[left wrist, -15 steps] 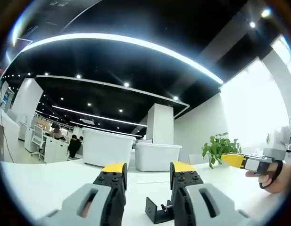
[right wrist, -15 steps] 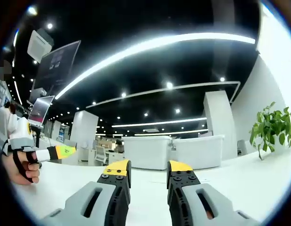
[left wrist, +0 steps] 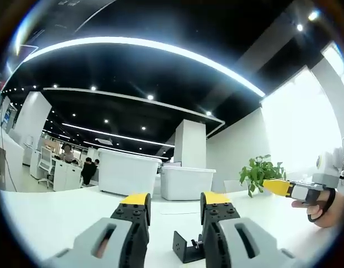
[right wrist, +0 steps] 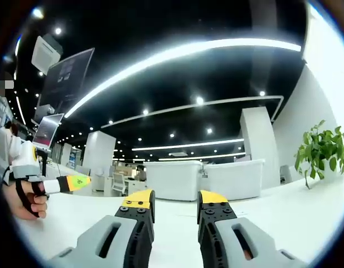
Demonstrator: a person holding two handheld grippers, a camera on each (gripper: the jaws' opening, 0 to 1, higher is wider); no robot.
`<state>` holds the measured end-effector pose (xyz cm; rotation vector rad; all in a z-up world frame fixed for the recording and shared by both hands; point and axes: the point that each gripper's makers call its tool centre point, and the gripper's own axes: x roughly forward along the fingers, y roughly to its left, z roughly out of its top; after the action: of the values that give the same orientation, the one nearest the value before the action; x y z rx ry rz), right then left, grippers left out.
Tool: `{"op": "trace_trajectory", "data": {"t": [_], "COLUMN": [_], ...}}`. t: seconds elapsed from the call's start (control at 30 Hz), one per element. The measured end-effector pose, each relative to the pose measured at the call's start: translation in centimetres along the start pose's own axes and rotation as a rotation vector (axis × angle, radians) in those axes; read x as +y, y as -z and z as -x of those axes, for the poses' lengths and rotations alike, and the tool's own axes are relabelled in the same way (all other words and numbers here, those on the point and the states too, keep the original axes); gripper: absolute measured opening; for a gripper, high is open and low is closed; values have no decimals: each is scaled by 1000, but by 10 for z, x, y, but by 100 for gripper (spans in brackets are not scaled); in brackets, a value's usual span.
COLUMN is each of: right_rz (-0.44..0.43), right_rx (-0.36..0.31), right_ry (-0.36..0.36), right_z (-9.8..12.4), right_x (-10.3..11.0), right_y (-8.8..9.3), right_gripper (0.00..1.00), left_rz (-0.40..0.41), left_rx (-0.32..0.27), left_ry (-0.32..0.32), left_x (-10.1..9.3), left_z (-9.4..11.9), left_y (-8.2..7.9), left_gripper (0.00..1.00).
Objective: Clamp the fixed fixture on the desktop, loosen the retaining clip, secure it to the edge of the desk, and tighten the retaining clip.
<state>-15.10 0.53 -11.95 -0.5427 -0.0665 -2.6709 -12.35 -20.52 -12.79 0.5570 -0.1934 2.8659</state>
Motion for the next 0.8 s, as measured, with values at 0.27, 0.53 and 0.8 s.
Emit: {"op": "trace_trajectory", "data": {"t": [0.27,0.53,0.8], "right_rz": [0,-1,-7], "right_rx": [1,-1,-3], "right_ry": [3,0,-1], "right_z": [1,1,2], "right_x": [0,2,3], "right_y": [0,-1,-2], "right_gripper": [27,27,27], "left_rz": [-1,-7,-8], "left_rx": [31,74,77], "left_ry": [16,18,11], "left_x": [-4,-4,-2], "left_z": [-2,-3,-4], "left_y": [7,17,18], "left_gripper": [36,35,35]}}
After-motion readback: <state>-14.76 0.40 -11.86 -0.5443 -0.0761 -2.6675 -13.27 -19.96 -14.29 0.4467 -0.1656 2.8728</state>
